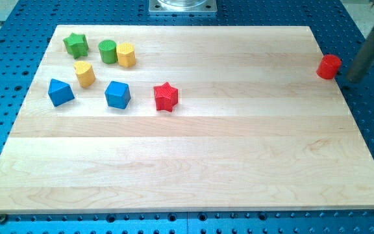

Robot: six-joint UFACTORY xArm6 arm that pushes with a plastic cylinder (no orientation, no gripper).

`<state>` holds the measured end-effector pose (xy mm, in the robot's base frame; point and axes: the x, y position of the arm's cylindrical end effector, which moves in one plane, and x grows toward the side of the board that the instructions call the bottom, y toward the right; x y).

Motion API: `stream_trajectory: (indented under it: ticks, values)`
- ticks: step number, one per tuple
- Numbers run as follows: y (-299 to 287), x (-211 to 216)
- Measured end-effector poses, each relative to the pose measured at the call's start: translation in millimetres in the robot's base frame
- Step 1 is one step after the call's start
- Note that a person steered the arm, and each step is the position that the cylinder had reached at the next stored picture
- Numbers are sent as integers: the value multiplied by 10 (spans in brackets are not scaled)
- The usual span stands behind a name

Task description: Move the red circle parallel to the red star

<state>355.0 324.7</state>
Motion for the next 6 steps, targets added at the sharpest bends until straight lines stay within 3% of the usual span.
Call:
stream_trajectory:
  ticks: [1,3,4,5,6]
  values:
    - [-804,-17]
    - [-156,-238]
    - [-667,-509]
    - [-1404,-300]
    - [-1428,-263]
